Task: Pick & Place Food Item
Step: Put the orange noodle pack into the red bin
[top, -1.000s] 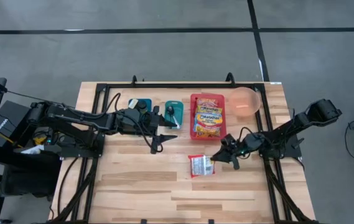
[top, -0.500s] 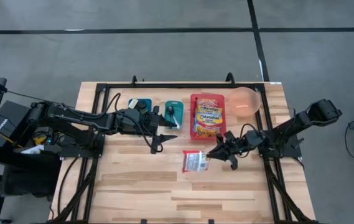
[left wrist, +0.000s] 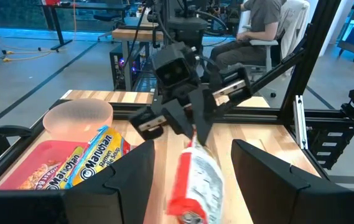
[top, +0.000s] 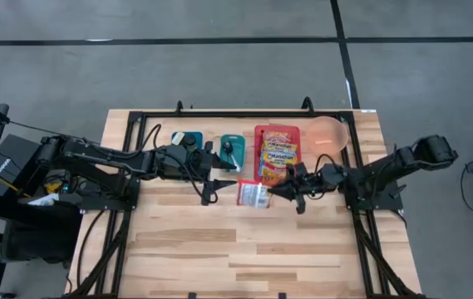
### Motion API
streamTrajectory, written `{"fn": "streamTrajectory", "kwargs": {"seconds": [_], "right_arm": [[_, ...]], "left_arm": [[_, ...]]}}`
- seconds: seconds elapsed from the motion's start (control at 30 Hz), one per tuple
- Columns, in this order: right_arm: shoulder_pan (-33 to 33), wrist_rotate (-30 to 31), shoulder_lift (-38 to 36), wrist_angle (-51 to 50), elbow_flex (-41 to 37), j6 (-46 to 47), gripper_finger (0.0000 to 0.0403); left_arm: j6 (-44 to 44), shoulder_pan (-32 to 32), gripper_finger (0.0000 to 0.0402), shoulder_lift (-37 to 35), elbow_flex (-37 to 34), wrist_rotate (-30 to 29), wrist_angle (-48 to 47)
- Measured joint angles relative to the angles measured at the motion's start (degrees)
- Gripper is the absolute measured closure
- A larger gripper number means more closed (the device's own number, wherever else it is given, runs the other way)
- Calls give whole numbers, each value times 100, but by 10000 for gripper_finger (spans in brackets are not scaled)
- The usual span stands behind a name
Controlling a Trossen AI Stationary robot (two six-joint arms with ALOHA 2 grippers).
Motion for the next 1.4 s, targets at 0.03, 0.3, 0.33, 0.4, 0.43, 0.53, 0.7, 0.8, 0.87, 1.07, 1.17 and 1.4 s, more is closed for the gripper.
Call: {"fn": "streamTrajectory", "kwargs": {"seconds": [0.03,0.3,0.33,0.4,0.43,0.53,0.7,0.8,0.87,1.07,1.17,1.4], "right_arm": [[-52,-9,0,0,31,-58,392],[-398,1,-2,-366,406,-548,392],[-472,26,-2,-489,446,-550,392],[-621,48,-2,-703,519,-576,392],[-698,50,-2,-800,555,-589,392],[-900,64,-2,-857,634,-639,392],[-1249,42,-2,-842,792,-692,392],[-1493,42,-2,-862,892,-694,392],[-1668,44,-2,-897,960,-694,392],[-2208,43,-2,-901,1137,-689,392],[-2454,43,-2,-902,1224,-682,392],[-3090,43,-2,-1071,1370,-676,392]], "left_arm": [[0,0,192,0,0,-2,0],[0,-1,192,0,0,0,0],[0,0,192,0,0,0,0],[0,-2,192,0,0,-2,0],[0,-1,192,0,0,-1,0],[0,0,192,0,0,-1,0],[0,0,192,0,0,-1,0],[0,-1,192,0,0,0,0],[0,0,192,0,0,0,0],[0,0,192,0,0,0,0],[0,-1,192,0,0,-2,0],[0,-1,192,0,0,-1,0]]}}
